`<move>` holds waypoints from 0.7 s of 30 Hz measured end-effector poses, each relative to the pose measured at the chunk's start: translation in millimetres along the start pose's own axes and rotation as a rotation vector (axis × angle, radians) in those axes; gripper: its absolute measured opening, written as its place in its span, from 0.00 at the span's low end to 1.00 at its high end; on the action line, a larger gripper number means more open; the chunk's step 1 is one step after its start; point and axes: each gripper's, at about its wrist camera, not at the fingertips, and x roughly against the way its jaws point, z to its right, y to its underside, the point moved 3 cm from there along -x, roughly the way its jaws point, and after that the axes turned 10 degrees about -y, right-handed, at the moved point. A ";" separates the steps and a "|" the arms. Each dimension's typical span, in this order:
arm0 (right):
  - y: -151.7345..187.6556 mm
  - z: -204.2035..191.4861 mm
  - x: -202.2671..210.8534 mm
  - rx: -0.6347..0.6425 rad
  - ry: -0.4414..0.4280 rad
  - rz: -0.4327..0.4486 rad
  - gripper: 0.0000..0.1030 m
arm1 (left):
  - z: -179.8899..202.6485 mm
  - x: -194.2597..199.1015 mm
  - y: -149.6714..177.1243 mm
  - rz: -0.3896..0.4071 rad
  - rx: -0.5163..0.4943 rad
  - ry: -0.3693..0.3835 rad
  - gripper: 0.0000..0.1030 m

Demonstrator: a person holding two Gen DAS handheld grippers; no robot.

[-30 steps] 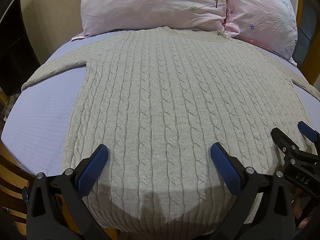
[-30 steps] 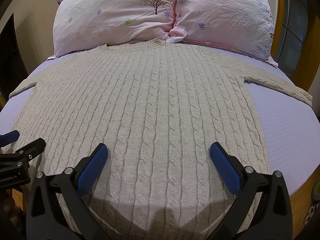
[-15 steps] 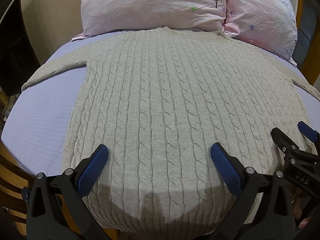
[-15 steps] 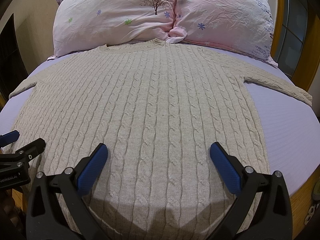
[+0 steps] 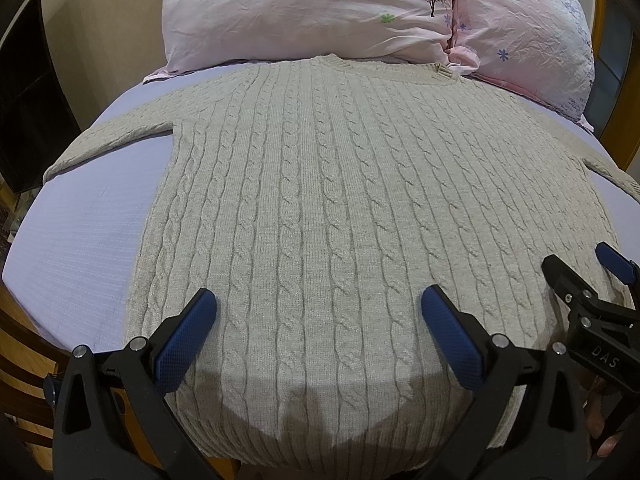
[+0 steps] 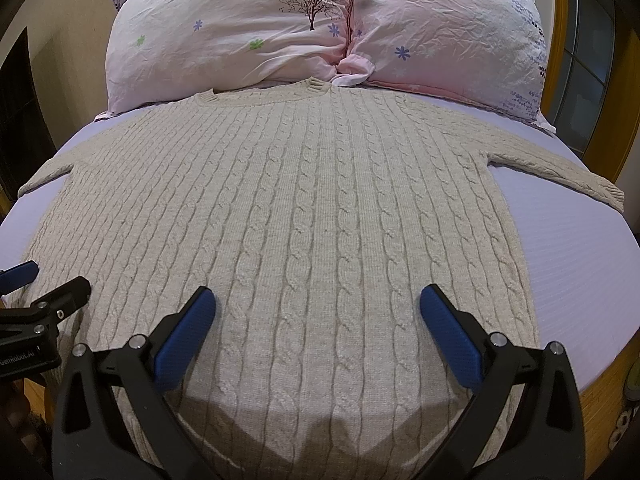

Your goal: Fold small clothes

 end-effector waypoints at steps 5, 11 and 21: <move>0.0 0.0 0.1 0.000 0.000 0.000 0.98 | 0.0 0.0 -0.1 0.000 0.000 0.000 0.99; 0.3 -0.1 0.0 0.000 0.000 0.001 0.98 | 0.0 0.1 0.0 0.001 0.000 0.000 0.99; -0.1 -1.8 1.0 0.002 0.000 0.002 0.98 | 0.0 0.1 0.0 0.002 0.000 0.000 0.99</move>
